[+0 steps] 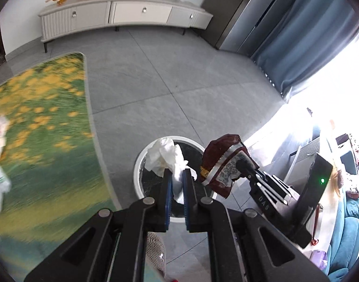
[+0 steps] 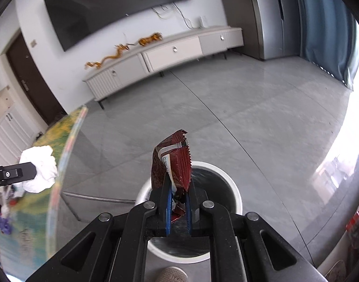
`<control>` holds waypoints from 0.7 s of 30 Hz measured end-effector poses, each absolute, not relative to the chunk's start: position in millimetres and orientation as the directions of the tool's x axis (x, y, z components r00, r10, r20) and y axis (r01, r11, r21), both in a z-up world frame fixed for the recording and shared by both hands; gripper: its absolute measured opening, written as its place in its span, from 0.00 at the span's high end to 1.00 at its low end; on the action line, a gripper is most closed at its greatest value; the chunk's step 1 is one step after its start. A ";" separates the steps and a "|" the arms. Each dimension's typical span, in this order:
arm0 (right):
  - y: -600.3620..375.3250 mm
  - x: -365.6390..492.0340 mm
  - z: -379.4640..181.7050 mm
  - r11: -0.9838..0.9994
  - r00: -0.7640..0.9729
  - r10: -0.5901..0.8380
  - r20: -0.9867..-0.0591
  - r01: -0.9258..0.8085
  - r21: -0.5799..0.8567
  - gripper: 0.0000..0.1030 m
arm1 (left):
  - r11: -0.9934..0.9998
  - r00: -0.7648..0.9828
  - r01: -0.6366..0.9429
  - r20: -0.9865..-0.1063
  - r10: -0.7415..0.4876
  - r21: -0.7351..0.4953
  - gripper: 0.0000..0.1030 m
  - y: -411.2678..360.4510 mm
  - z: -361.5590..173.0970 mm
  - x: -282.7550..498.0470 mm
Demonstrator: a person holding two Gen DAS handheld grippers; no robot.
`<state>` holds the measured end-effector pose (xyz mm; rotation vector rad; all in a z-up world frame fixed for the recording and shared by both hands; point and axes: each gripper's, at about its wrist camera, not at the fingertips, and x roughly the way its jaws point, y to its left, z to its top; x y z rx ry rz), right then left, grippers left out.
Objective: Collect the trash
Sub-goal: 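Carry both held items over the white bin and open both tools, then move both open tools back over the trash pile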
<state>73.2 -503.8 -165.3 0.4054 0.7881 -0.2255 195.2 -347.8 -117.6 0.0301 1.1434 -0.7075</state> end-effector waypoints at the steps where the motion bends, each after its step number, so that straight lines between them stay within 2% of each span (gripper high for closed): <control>1: -505.8 75.7 -169.7 0.899 0.680 -0.047 -0.731 0.348 0.265 0.90 | 0.786 0.217 0.527 -0.843 -0.493 -0.324 0.91 -355.4 -125.2 199.0; 6: -515.0 91.1 -197.1 0.896 0.636 -0.052 -0.770 0.370 0.246 0.89 | 0.787 0.176 0.519 -0.859 -0.482 -0.335 0.91 -382.7 -156.0 212.9; 8: -517.4 97.5 -205.8 0.896 0.619 -0.051 -0.783 0.375 0.238 0.86 | 0.783 0.155 0.514 -0.860 -0.487 -0.350 0.87 -387.4 -164.7 218.0; 10: -517.5 101.4 -213.8 0.896 0.598 -0.058 -0.799 0.385 0.223 0.80 | 0.780 0.138 0.505 -0.857 -0.497 -0.371 0.70 -389.5 -169.9 221.9; 13: -519.4 102.2 -216.6 0.890 0.590 -0.064 -0.805 0.398 0.222 0.69 | 0.768 0.138 0.508 -0.844 -0.518 -0.389 0.57 -386.5 -167.8 221.9; 16: -519.0 99.8 -213.3 0.886 0.592 -0.072 -0.803 0.408 0.221 0.63 | 0.760 0.136 0.513 -0.836 -0.532 -0.400 0.57 -383.9 -163.5 221.7; 21: -517.0 91.4 -194.9 0.876 0.617 -0.082 -0.783 0.419 0.239 0.62 | 0.743 0.164 0.523 -0.807 -0.568 -0.417 0.57 -370.2 -143.3 213.3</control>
